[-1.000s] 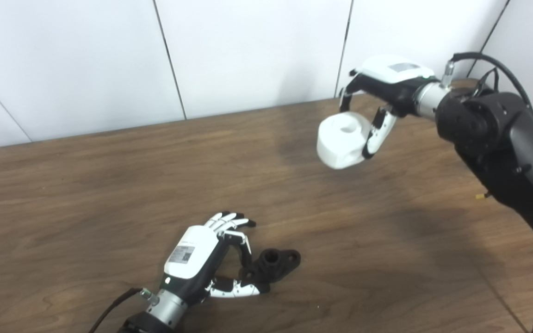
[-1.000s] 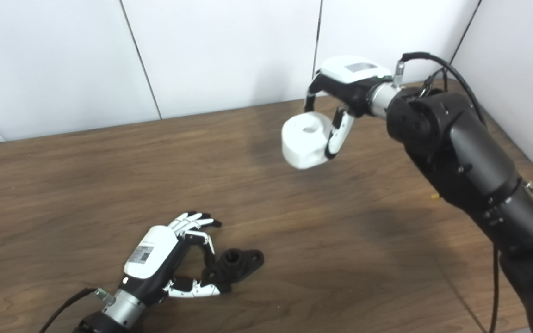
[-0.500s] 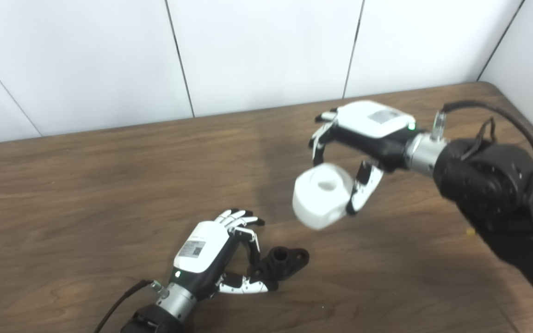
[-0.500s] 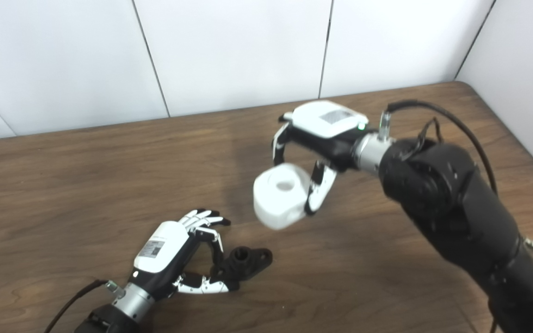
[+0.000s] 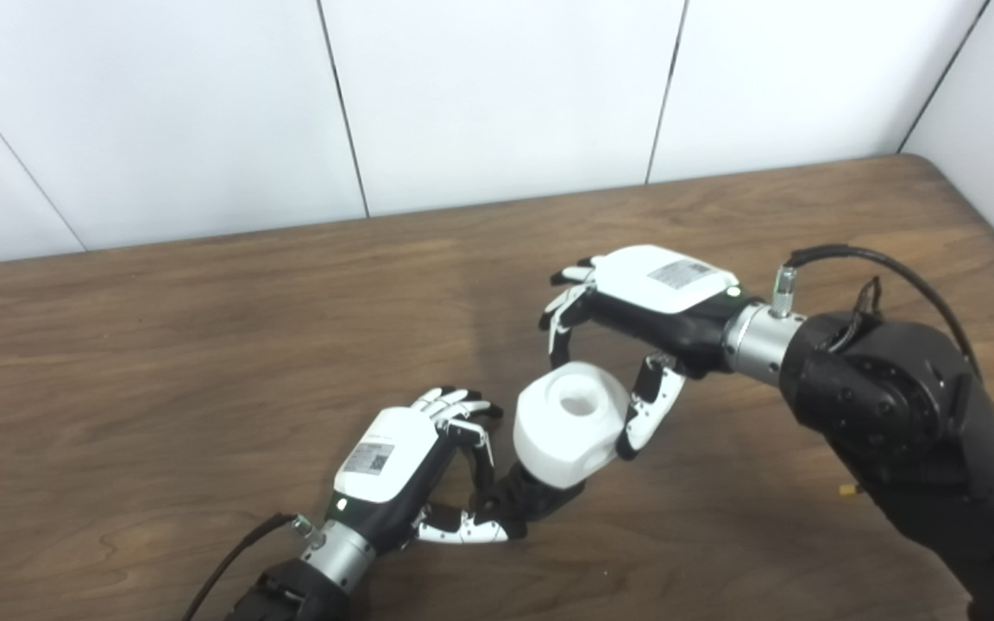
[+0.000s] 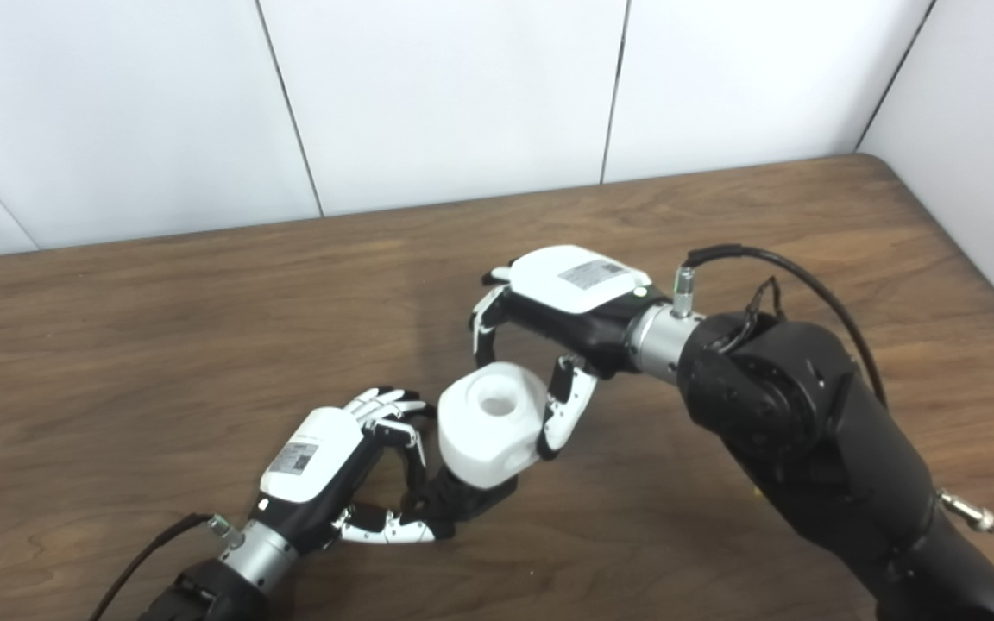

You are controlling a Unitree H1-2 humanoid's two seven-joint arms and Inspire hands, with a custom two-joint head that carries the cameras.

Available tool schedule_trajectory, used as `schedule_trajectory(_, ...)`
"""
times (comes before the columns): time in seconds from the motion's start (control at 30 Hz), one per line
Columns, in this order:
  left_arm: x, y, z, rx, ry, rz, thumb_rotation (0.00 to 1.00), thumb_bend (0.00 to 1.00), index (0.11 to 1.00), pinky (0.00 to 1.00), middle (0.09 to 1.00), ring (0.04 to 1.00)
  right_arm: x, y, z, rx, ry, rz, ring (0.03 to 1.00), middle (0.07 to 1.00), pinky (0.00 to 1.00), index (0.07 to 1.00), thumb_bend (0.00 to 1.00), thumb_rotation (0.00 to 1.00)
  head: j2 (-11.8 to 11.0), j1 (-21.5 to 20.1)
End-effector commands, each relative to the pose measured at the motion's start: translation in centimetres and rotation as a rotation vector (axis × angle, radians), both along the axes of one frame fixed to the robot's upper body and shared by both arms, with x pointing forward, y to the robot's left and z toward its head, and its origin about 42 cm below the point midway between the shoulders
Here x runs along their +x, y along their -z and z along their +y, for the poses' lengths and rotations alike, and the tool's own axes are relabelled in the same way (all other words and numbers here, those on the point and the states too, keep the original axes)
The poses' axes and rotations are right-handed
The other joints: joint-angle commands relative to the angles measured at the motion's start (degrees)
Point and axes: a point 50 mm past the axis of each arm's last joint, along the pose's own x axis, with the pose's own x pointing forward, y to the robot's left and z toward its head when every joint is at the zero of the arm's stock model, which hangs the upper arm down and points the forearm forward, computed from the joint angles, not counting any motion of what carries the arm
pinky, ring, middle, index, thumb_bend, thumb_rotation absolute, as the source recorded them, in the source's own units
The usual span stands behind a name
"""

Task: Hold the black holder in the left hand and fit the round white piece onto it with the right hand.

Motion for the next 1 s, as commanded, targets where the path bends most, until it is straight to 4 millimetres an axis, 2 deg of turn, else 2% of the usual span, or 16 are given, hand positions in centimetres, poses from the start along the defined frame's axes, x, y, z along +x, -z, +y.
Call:
schedule_trajectory(0.0,-1.1,2.3,-0.2,0.092,0.019,0.116,0.06,0.51,0.488,0.90,0.812,0.880,-0.2,-2.0,0.3,0.001,-0.019,-0.101,0.961,0.808,1.00,0.482,0.52,0.14,0.0,0.0)
schedule_trajectory(0.33,-1.0,2.1,-0.3,0.096,0.018,0.116,0.06,0.51,0.489,0.90,0.810,0.880,-1.2,-2.4,0.9,0.029,-0.056,-0.126,0.944,0.804,1.00,0.482,0.52,0.13,0.7,0.1)
schedule_trajectory(0.97,-0.9,1.7,-0.4,0.100,0.019,0.122,0.06,0.51,0.489,0.91,0.812,0.883,-0.4,-1.1,2.0,-0.011,-0.088,-0.150,0.948,0.803,0.98,0.482,0.53,0.14,1.6,0.4)
